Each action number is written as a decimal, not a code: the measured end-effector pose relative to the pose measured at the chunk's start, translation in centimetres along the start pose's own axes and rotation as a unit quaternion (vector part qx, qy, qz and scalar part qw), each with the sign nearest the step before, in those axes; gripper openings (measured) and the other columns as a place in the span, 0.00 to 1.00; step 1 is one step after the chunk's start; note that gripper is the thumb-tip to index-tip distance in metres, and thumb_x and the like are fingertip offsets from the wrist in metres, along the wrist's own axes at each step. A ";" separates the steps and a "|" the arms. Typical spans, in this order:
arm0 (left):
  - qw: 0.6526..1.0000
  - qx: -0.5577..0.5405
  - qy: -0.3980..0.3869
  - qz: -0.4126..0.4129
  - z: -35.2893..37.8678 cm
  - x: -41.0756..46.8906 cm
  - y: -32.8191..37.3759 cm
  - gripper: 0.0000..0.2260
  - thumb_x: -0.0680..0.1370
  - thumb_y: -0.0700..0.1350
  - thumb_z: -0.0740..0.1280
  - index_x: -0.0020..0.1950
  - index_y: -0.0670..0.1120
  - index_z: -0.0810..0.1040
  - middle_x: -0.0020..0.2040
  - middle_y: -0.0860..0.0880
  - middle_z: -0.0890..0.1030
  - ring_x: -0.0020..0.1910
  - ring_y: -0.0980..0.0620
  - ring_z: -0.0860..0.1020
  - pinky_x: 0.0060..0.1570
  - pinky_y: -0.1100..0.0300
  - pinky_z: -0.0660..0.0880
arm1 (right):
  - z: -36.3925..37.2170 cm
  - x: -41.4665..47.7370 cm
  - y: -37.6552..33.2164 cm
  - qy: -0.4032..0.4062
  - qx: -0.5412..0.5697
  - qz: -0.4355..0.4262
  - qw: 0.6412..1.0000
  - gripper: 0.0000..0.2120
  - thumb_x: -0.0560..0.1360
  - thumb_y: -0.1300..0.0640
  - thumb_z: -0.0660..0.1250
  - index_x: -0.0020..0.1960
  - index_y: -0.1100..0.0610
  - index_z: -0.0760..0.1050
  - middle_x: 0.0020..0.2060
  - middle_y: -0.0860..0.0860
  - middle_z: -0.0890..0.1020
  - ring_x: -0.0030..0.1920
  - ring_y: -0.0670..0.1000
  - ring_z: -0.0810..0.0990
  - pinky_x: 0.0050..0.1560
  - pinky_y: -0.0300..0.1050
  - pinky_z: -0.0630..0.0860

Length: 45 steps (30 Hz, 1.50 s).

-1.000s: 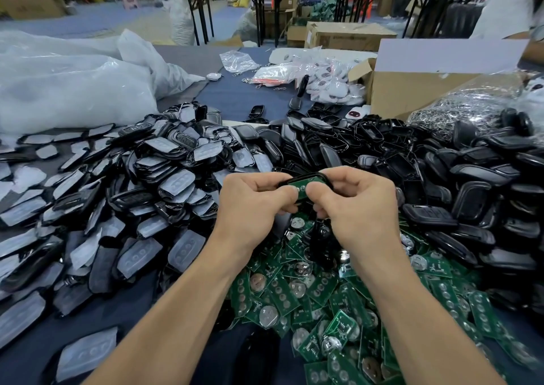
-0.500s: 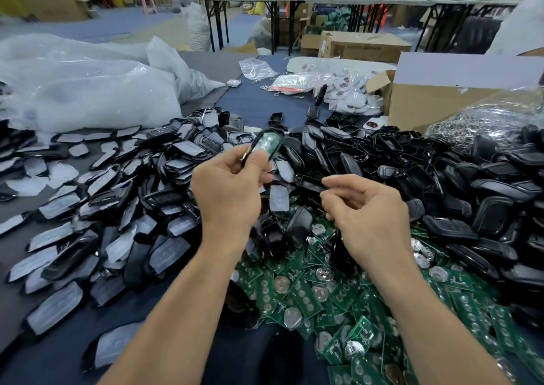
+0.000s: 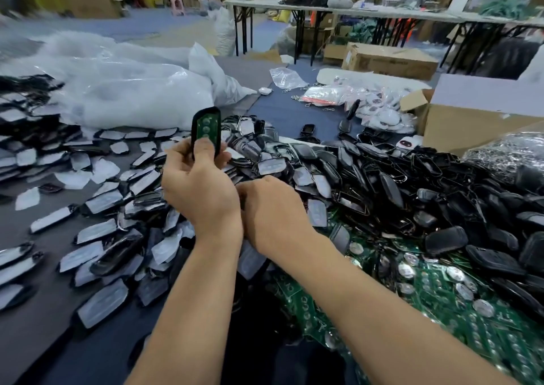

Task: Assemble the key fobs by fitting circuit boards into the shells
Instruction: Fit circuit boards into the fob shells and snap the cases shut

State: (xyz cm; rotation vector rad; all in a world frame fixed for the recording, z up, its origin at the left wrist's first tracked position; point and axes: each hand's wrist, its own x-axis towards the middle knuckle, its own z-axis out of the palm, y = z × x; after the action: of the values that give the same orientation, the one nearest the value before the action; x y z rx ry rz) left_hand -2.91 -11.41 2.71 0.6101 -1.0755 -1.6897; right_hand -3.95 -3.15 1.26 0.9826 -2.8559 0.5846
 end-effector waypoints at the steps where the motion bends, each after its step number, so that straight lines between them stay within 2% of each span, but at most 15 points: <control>1: 1.000 0.005 -0.003 -0.006 0.0 0.0 0.0 0.09 0.82 0.36 0.67 0.43 0.45 0.77 0.37 0.47 0.82 0.30 0.54 0.81 0.38 0.59 0.78 | -0.1 -0.2 0.0 0.001 -0.023 -0.010 1.000 0.10 0.76 0.55 0.64 0.54 0.50 0.81 0.47 0.57 0.82 0.50 0.62 0.79 0.40 0.48 0.63; 4: 1.000 0.020 -0.014 -0.005 0.0 -0.3 0.1 0.09 0.82 0.36 0.67 0.43 0.46 0.78 0.35 0.51 0.82 0.31 0.57 0.82 0.37 0.60 0.79 | -0.5 -1.7 0.2 0.035 -0.033 -0.047 0.998 0.10 0.73 0.60 0.66 0.51 0.51 0.81 0.44 0.55 0.84 0.47 0.63 0.81 0.37 0.49 0.67; 8: 0.998 0.029 -0.055 -0.019 0.2 -1.3 -0.3 0.09 0.82 0.38 0.67 0.44 0.47 0.78 0.32 0.55 0.83 0.33 0.55 0.83 0.41 0.58 0.80 | -1.3 -4.6 3.0 0.191 0.137 0.032 0.972 0.13 0.77 0.57 0.65 0.53 0.46 0.86 0.38 0.48 0.87 0.39 0.52 0.83 0.42 0.49 0.80; 10: 0.991 0.058 -0.122 -0.026 0.5 -2.9 -0.7 0.07 0.81 0.41 0.66 0.45 0.48 0.80 0.34 0.55 0.84 0.36 0.54 0.84 0.45 0.52 0.82 | -2.2 -6.1 5.7 0.246 0.255 0.092 0.930 0.11 0.79 0.59 0.69 0.49 0.44 0.87 0.33 0.46 0.86 0.30 0.47 0.79 0.35 0.46 0.78; 13: 0.961 0.111 -0.253 -0.025 1.0 -5.7 -1.5 0.06 0.79 0.47 0.66 0.44 0.53 0.82 0.39 0.55 0.85 0.42 0.51 0.85 0.54 0.41 0.82 | -3.5 -8.3 9.0 0.295 0.304 0.116 0.899 0.15 0.79 0.61 0.71 0.45 0.40 0.86 0.34 0.48 0.86 0.32 0.58 0.82 0.34 0.57 0.81; 15: 0.936 0.147 -0.318 -0.034 1.2 -7.2 -2.0 0.06 0.78 0.50 0.65 0.45 0.54 0.82 0.41 0.54 0.86 0.44 0.49 0.86 0.55 0.38 0.81 | -3.6 -9.5 10.0 0.327 0.248 0.098 0.907 0.14 0.79 0.58 0.71 0.48 0.39 0.86 0.33 0.43 0.85 0.29 0.50 0.80 0.29 0.47 0.78; 17: 0.921 0.161 -0.350 -0.050 1.3 -8.0 -2.5 0.07 0.78 0.51 0.65 0.46 0.54 0.82 0.43 0.52 0.86 0.46 0.48 0.85 0.55 0.37 0.81 | -3.6 -10.4 10.3 0.350 0.218 0.081 0.907 0.10 0.79 0.56 0.70 0.52 0.42 0.86 0.37 0.38 0.85 0.33 0.40 0.80 0.34 0.29 0.73; 21: 0.908 0.169 -0.367 -0.113 1.2 -8.4 -3.1 0.07 0.80 0.46 0.66 0.45 0.52 0.83 0.45 0.47 0.87 0.49 0.44 0.85 0.47 0.45 0.84 | -3.0 -11.0 10.5 0.339 0.223 0.053 0.913 0.11 0.79 0.62 0.71 0.54 0.48 0.87 0.48 0.38 0.86 0.49 0.38 0.84 0.50 0.31 0.78; 23: 0.892 0.150 -0.385 -0.184 1.2 -8.3 -3.4 0.08 0.84 0.40 0.66 0.48 0.46 0.83 0.42 0.47 0.87 0.43 0.50 0.86 0.38 0.55 0.83 | -2.8 -11.1 10.6 0.334 0.245 0.044 0.909 0.12 0.78 0.66 0.71 0.53 0.51 0.87 0.48 0.39 0.87 0.51 0.39 0.85 0.54 0.32 0.78; 29: 0.886 0.174 -0.399 -0.162 1.7 -8.4 -4.5 0.07 0.84 0.37 0.65 0.52 0.45 0.82 0.42 0.49 0.86 0.38 0.55 0.85 0.35 0.61 0.82 | -2.2 -10.7 10.5 0.304 0.314 0.090 0.895 0.13 0.77 0.65 0.74 0.51 0.47 0.88 0.49 0.40 0.88 0.53 0.39 0.85 0.58 0.39 0.81; 32: 0.900 0.220 -0.369 -0.075 1.6 -8.3 -5.1 0.12 0.83 0.41 0.66 0.45 0.56 0.82 0.41 0.51 0.86 0.43 0.48 0.86 0.43 0.51 0.83 | -2.1 -10.6 10.4 0.277 0.441 0.187 0.833 0.13 0.73 0.61 0.77 0.52 0.44 0.86 0.46 0.40 0.88 0.46 0.46 0.88 0.51 0.43 0.83; 35: 0.915 0.239 -0.325 0.024 1.4 -8.4 -5.0 0.10 0.83 0.44 0.67 0.44 0.57 0.79 0.40 0.58 0.86 0.41 0.57 0.84 0.45 0.57 0.80 | -1.9 -10.6 10.1 0.224 0.556 0.216 0.770 0.13 0.70 0.63 0.78 0.51 0.50 0.86 0.46 0.47 0.89 0.41 0.52 0.89 0.45 0.46 0.85; 39: 0.911 0.231 -0.326 0.101 1.3 -9.4 -4.4 0.07 0.83 0.47 0.66 0.48 0.59 0.77 0.43 0.61 0.83 0.41 0.59 0.82 0.42 0.65 0.76 | -1.7 -10.5 9.7 0.175 0.597 0.190 0.759 0.19 0.67 0.62 0.76 0.57 0.55 0.84 0.42 0.56 0.89 0.34 0.52 0.85 0.41 0.42 0.82; 42: 0.908 0.223 -0.339 0.102 1.4 -10.3 -4.4 0.08 0.84 0.47 0.66 0.49 0.60 0.76 0.44 0.61 0.81 0.39 0.59 0.79 0.40 0.57 0.80 | -1.9 -10.3 9.7 0.190 0.612 0.186 0.745 0.17 0.72 0.69 0.75 0.59 0.58 0.83 0.40 0.58 0.88 0.32 0.51 0.84 0.38 0.41 0.81; 45: 0.908 0.218 -0.343 0.098 1.4 -10.7 -4.6 0.07 0.84 0.44 0.66 0.49 0.56 0.77 0.41 0.62 0.81 0.39 0.61 0.79 0.38 0.70 0.75 | -2.3 -10.4 9.9 0.191 0.635 0.187 0.725 0.13 0.74 0.71 0.73 0.56 0.59 0.84 0.41 0.59 0.88 0.35 0.53 0.84 0.38 0.44 0.81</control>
State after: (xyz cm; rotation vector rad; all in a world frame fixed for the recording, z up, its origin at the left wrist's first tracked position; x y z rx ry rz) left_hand -2.21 -0.49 -1.60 0.1453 -1.9827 -1.5156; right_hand -1.83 10.89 -1.77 0.1379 -1.9506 2.5541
